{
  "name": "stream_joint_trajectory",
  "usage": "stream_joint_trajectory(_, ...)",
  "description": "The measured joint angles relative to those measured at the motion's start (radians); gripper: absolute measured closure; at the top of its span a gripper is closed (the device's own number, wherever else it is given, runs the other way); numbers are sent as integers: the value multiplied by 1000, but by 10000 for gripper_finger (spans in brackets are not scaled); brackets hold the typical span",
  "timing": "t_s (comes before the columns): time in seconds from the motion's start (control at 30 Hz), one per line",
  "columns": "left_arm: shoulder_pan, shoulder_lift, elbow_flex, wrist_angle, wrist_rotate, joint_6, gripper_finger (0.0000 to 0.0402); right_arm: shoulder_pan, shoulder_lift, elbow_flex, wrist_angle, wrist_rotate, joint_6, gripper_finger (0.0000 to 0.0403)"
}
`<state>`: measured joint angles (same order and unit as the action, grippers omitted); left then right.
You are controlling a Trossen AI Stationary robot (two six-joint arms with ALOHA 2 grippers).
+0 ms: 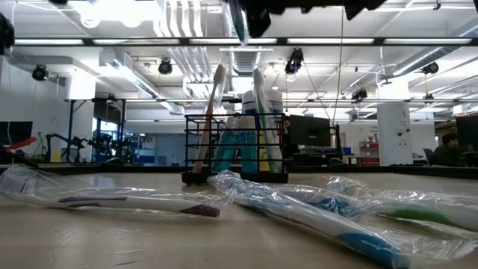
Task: Pick & Place toothbrushing station
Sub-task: Put the left blue toothbrush into the wire organizer
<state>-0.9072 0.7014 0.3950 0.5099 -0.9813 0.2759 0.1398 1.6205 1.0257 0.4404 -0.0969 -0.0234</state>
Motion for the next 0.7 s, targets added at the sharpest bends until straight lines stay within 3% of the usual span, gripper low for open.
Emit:
stream_joint_trajectory(0.1, 38, -33, -140, 311, 11, 74, 394, -5, 1, -16, 13, 80, -22, 389)
stream_joint_trajectory(0.23, 111, -43, -206, 451, 48, 63, 392, -5, 34, 3, 16, 172, -72, 389)
stream_joint_trajectory(0.33, 169, -36, -194, 398, 64, 7, 386, -5, 72, 38, 12, 211, -97, 389)
stream_joint_trajectory(0.47, 234, -20, -123, 195, 191, -83, 356, -5, 112, 90, 12, 214, -126, 389)
stream_joint_trajectory(0.6, 295, 9, -21, -12, 265, -148, 298, -5, 143, 134, 9, 202, -145, 389)
stream_joint_trajectory(0.7, 329, 47, 40, -60, 338, -151, 241, -5, 156, 159, 3, 185, -146, 389)
